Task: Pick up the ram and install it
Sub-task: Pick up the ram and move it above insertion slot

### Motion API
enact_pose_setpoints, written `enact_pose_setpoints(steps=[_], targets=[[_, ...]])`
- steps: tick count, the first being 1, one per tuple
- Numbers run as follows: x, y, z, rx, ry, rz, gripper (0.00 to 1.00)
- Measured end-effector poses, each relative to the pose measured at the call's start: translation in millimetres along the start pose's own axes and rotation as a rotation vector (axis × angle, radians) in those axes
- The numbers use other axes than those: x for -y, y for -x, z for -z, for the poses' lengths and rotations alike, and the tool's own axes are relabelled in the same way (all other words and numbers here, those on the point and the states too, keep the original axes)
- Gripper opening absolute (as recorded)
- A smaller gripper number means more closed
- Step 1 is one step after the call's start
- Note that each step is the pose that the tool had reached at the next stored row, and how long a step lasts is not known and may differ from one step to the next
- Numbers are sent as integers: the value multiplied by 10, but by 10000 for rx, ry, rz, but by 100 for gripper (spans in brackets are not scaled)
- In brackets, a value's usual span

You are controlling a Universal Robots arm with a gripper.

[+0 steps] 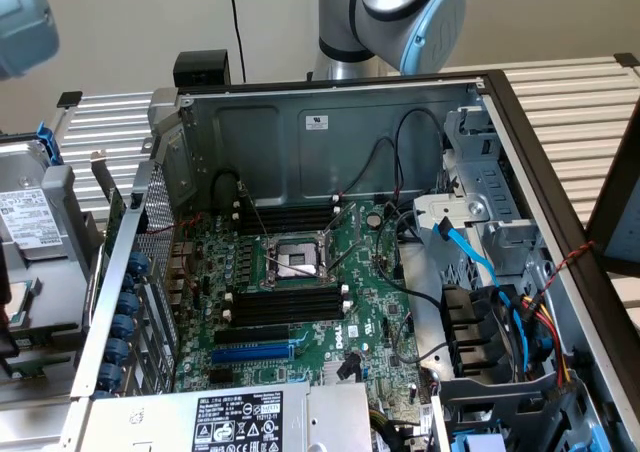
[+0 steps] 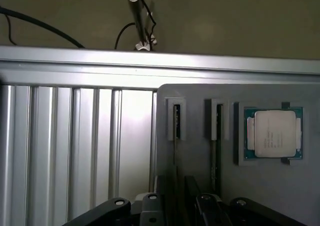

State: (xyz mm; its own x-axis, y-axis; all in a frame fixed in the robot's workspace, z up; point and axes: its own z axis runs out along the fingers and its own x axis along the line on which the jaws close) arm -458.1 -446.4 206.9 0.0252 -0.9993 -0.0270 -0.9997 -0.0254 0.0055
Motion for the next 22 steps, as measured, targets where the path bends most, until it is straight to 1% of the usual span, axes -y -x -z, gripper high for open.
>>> enact_pose_setpoints(steps=[7, 20, 22], targets=[[0, -2, -29, -1, 1, 0, 30], [0, -2, -30, -1, 2, 0, 30], [0, -2, -30, 0, 2, 0, 31]])
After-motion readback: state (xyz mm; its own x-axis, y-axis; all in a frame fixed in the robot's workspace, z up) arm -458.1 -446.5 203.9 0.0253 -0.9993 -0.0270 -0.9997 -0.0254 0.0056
